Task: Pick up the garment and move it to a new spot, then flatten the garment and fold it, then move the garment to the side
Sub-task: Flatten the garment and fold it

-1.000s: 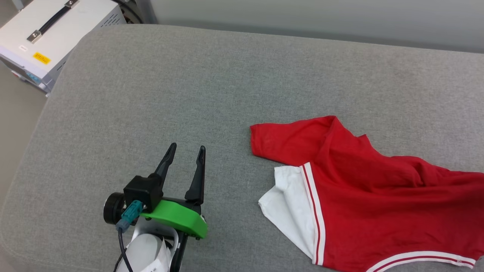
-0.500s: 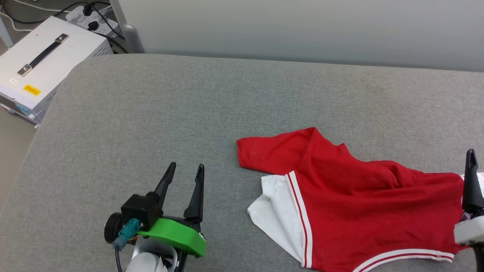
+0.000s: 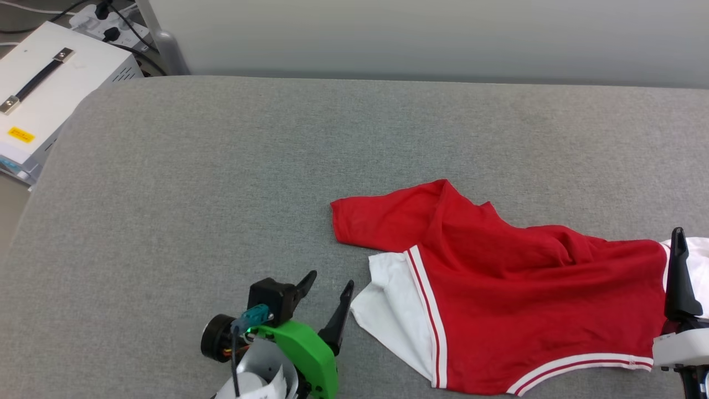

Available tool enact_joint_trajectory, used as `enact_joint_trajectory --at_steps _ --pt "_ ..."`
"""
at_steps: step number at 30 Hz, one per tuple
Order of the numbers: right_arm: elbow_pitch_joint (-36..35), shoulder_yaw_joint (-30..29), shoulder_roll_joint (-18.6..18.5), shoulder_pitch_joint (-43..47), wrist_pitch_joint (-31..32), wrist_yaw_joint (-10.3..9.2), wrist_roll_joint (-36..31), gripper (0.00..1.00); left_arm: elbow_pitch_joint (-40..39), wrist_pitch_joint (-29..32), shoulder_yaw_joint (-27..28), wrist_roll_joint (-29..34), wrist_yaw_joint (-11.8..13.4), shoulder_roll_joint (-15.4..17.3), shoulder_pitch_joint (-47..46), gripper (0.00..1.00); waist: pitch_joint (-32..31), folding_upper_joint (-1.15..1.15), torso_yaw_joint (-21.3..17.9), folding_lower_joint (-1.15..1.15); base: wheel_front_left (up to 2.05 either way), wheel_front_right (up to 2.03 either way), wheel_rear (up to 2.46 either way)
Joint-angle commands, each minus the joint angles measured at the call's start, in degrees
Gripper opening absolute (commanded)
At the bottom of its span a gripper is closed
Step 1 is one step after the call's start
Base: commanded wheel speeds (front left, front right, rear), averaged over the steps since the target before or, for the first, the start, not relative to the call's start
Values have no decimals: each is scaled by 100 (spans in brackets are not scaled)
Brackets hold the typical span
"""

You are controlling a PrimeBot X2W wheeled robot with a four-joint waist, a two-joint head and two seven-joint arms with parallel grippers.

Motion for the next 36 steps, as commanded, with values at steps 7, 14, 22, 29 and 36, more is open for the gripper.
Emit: enact_joint_trajectory --at_steps 7,14,22,29,36 --pt "-26 133 48 -56 135 -5 65 100 -189 2059 -269 -371 120 91 -150 100 235 63 -332 0 0 0 0" --pt "35 207 48 -165 126 -5 96 100 -284 2657 -306 -224 382 247 -254 100 406 63 -621 0 0 0 0" --pt "169 269 49 -196 55 -5 132 100 197 2715 -396 20 508 374 -438 100 534 63 -782 0 0 0 0" --pt "276 283 -11 -232 53 -5 41 100 613 2728 -481 53 525 404 -447 0 542 63 -756 0 0 0 0" --pt "352 283 -110 -167 244 -5 41 100 473 2181 -24 -197 741 458 -441 0 331 63 -572 0 0 0 0"
